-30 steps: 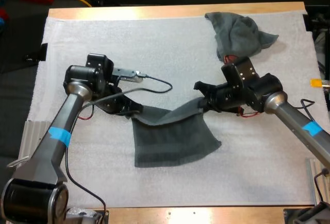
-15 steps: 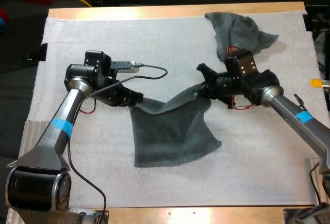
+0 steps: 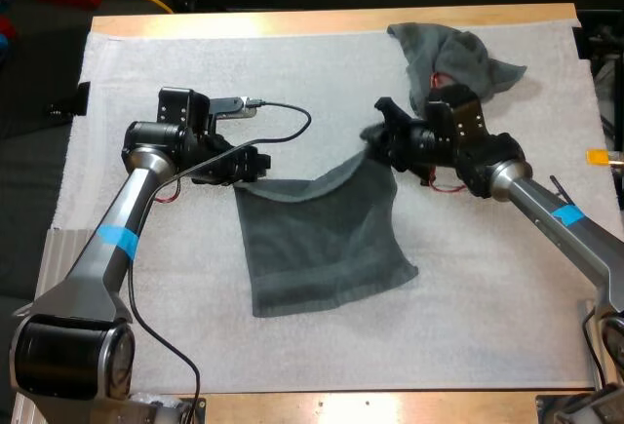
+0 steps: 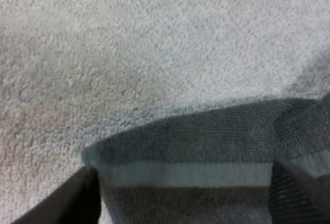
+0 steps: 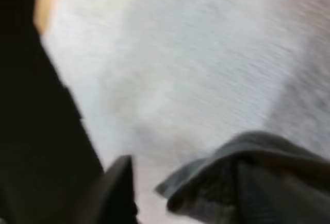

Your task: Pick towel from pile, fold and stack

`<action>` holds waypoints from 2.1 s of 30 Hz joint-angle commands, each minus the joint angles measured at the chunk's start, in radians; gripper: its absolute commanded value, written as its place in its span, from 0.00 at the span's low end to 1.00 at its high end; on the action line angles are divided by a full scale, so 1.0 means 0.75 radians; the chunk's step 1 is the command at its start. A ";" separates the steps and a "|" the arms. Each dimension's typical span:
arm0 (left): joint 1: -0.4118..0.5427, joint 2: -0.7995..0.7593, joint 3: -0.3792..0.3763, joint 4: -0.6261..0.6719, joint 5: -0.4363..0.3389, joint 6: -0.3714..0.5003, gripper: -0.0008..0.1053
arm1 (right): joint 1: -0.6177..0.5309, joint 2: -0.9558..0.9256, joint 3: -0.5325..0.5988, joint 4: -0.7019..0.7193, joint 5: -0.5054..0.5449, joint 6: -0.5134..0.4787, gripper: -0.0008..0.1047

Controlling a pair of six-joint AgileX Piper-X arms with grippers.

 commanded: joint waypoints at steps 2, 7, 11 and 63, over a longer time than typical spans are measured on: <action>0.000 -0.021 -0.015 -0.003 0.029 -0.009 0.61 | -0.008 -0.003 -0.002 -0.111 -0.038 -0.043 0.60; 0.000 -0.104 -0.015 0.009 0.030 0.053 0.61 | -0.008 -0.023 -0.002 -0.262 -0.020 -0.182 0.62; 0.000 -0.185 -0.015 0.037 0.030 0.103 0.61 | -0.008 -0.053 -0.002 -0.269 0.021 -0.184 0.62; -0.191 -1.310 0.004 0.939 -0.097 0.143 0.61 | -0.008 -1.107 -0.002 1.394 0.211 -1.080 0.62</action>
